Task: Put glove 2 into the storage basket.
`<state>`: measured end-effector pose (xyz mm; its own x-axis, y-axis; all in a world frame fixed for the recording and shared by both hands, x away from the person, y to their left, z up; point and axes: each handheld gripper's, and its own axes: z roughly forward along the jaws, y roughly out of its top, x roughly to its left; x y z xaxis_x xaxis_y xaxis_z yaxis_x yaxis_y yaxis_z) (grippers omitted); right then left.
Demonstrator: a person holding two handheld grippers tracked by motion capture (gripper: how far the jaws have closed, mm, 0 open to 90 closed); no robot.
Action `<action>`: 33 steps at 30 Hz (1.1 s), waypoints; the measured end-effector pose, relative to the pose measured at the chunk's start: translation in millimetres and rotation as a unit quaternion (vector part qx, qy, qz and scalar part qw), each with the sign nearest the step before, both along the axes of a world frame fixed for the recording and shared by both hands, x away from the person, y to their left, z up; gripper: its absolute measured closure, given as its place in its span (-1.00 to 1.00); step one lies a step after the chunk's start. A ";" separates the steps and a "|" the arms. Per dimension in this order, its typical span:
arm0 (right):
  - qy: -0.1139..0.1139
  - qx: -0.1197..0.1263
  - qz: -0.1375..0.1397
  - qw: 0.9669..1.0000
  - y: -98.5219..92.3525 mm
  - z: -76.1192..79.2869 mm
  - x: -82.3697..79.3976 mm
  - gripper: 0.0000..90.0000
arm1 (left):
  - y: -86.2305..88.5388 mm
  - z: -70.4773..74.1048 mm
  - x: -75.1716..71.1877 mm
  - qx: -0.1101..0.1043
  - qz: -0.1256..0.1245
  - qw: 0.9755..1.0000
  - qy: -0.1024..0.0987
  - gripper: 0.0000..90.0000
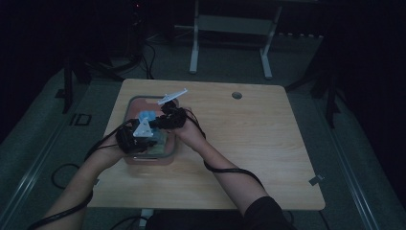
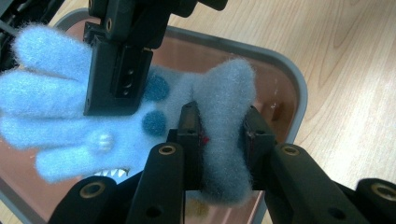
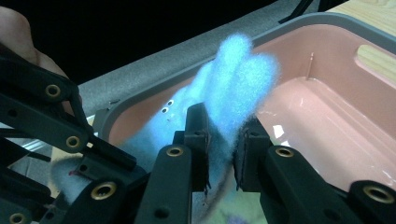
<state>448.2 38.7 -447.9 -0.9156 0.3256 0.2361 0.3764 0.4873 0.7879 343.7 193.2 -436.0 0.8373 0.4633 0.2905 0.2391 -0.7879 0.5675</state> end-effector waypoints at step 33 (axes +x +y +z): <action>-0.002 -0.073 -0.028 0.997 5.4 -37.1 16.0 0.70 | -9.2 -40.4 29.3 0.022 0.012 0.998 0.051 0.64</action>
<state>464.1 44.1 -485.0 -0.8955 0.4074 0.1790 0.4037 0.5746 0.7120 372.9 184.1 -476.4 0.8528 0.4717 0.2243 0.3127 -0.8050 0.5041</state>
